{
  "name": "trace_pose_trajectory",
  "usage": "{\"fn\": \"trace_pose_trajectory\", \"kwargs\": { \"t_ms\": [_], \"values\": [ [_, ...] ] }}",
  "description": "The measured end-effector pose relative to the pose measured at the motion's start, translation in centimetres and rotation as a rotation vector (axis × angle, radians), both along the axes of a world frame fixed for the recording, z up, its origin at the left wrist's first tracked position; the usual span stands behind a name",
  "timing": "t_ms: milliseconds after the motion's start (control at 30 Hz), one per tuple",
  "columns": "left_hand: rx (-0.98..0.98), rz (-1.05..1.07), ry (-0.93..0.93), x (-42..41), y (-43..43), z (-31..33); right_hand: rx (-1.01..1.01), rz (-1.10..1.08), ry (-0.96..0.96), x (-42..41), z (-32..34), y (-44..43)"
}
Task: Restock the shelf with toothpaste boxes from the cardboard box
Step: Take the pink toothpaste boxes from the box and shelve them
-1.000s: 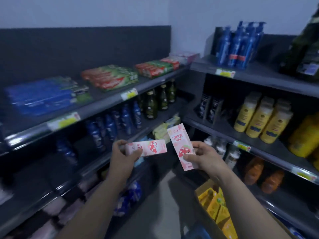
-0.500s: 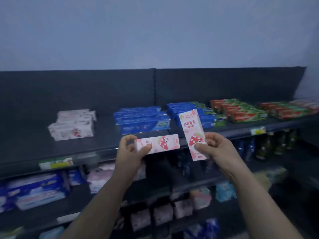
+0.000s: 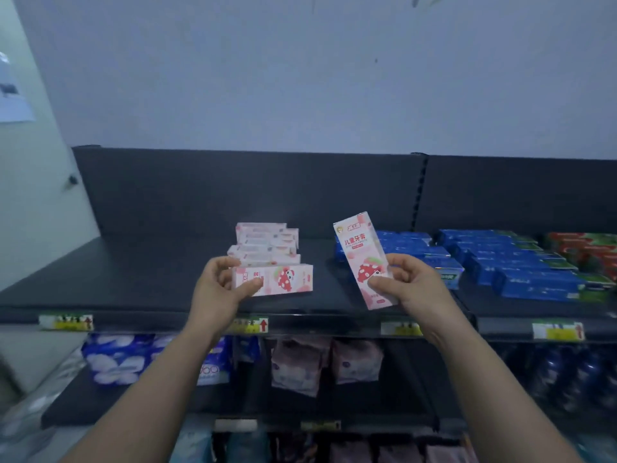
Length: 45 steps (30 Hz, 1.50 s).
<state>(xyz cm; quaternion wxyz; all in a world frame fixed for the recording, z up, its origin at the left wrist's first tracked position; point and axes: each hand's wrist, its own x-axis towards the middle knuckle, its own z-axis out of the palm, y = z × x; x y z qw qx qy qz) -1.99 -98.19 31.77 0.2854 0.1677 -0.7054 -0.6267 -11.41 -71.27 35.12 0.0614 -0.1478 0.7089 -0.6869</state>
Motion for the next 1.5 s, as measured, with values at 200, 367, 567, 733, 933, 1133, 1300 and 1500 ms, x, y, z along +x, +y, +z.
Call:
{"fn": "trace_pose_trajectory", "kwargs": {
  "t_ms": [200,367,567,733,933,1133,1300,1500],
  "values": [
    [-0.102,0.013,-0.182,-2.3,-4.1,-0.8,0.096,0.075,0.022,-3.3,-0.1,-3.1],
    [-0.23,0.069,-0.339,-4.4,-5.5,-0.8,0.195,0.165,0.033,-6.3,-0.2,-4.7],
    [-0.319,0.099,-0.399,-5.6,-6.1,-0.9,0.326,0.266,0.132,-8.4,-0.5,-6.2],
    [-0.293,0.089,-0.368,-5.2,-6.5,-0.9,0.484,0.354,0.259,-8.8,-0.9,-8.1],
    [-0.252,0.182,-0.195,-4.8,-6.9,-0.7,0.642,0.397,0.351,-8.0,-1.1,-10.5],
    [-0.219,0.196,-0.098,-4.5,-6.8,-0.2,0.725,0.295,0.336,-6.7,-2.6,-12.9],
    [-0.221,0.184,-0.082,-4.2,-6.7,0.1,0.716,0.221,0.295,-5.8,-3.3,-13.3],
    [-0.244,0.094,0.071,-3.9,-5.4,0.4,0.674,0.043,0.266,-3.9,-3.7,-11.1]
  ]
}}
